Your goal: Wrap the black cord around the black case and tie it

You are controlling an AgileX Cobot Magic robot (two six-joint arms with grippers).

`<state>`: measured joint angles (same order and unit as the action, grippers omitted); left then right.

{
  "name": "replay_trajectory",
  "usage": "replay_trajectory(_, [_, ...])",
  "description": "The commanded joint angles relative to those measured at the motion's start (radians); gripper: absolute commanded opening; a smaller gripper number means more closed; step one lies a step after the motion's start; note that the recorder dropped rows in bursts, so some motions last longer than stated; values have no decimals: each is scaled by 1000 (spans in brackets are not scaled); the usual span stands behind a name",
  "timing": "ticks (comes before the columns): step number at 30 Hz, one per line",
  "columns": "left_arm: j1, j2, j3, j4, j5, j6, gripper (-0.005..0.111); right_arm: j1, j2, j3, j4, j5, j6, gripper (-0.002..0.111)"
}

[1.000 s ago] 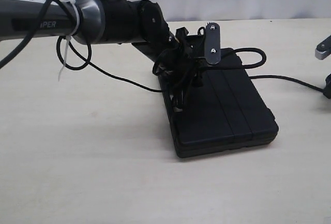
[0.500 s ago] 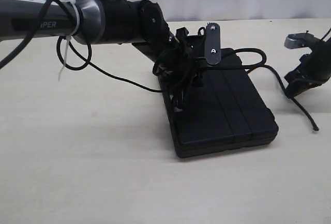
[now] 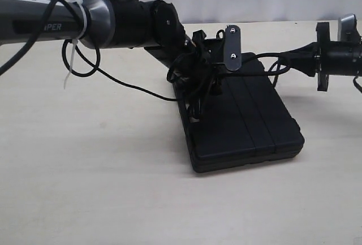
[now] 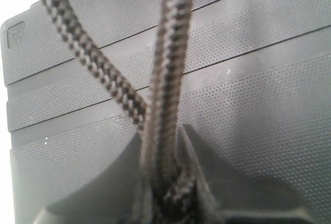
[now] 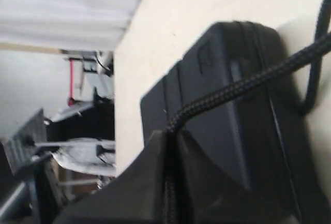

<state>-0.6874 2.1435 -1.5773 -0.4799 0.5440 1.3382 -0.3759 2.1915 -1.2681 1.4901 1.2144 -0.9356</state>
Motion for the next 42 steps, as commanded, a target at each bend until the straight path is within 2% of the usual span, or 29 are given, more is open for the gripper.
replay_trajectory(1, [1, -8, -1, -39, -26, 3, 0, -7, -8, 43, 121, 7, -63, 4])
replay_trajectory(6, [1, 48, -1, -73, -73, 58, 0, -7, -18, 64, 232, 7, -61, 4])
replay_trajectory(9, [-2, 80, -1, -96, -230, 71, 0, -7, -18, 64, 222, 7, -69, 4])
replay_trajectory(15, [-16, 120, -1, -105, -290, 92, 0, -5, -19, 64, 244, 7, -35, 4])
replay_trajectory(19, [-49, 141, -1, -72, -296, 189, 0, -5, -52, 64, 244, 7, -16, 4])
replay_trajectory(30, [-69, 143, -1, -57, -675, 179, 0, -5, -87, 64, 160, 7, 5, 4])
replay_trajectory(33, [-69, 162, -1, -52, -714, 207, 0, -3, -93, 64, 146, 7, 9, 4])
replay_trajectory(37, [-76, 188, -1, -31, -677, 286, 0, 17, -108, 64, 140, 7, 9, 4])
replay_trajectory(42, [-87, 202, -1, -29, -763, 279, 0, 55, -112, 64, 119, 7, 7, 4])
